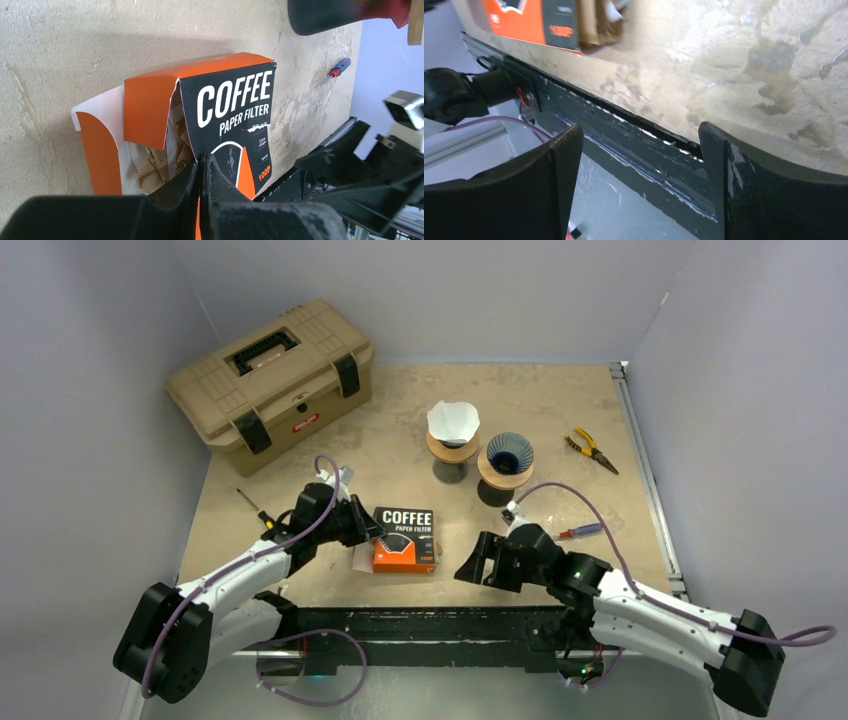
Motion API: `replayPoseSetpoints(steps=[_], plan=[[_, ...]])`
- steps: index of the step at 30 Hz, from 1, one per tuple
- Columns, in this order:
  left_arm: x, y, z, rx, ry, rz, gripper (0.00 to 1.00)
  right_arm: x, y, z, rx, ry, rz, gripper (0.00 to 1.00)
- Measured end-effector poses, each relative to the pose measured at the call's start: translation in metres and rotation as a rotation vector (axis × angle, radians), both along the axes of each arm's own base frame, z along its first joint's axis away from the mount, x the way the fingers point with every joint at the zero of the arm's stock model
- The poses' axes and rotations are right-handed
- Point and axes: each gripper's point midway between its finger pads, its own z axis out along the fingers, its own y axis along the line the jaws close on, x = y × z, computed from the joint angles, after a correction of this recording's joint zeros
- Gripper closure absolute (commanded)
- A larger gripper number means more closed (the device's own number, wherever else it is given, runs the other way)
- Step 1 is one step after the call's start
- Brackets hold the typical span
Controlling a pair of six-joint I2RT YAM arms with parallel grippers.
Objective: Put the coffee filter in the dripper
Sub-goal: Pick up the coffee filter from the coffee filter holder.
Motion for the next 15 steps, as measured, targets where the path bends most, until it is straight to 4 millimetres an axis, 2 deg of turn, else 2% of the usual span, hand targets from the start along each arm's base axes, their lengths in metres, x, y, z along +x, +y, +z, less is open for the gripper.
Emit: replayPoseSetpoints(steps=[3, 7, 10, 15], plan=[[0.0, 0.0, 0.0, 0.0, 0.0, 0.0, 1.0, -0.001, -0.003, -0.02, 0.026, 0.069, -0.008, 0.15], [0.0, 0.0, 0.0, 0.0, 0.0, -0.001, 1.0, 0.012, -0.017, -0.034, 0.144, 0.117, -0.099, 0.15], [0.0, 0.0, 0.0, -0.001, 0.0, -0.001, 1.0, 0.018, -0.02, -0.031, 0.24, 0.114, -0.125, 0.15], [-0.001, -0.007, 0.003, -0.046, -0.01, -0.014, 1.0, 0.023, -0.011, -0.016, 0.369, 0.078, -0.097, 0.17]])
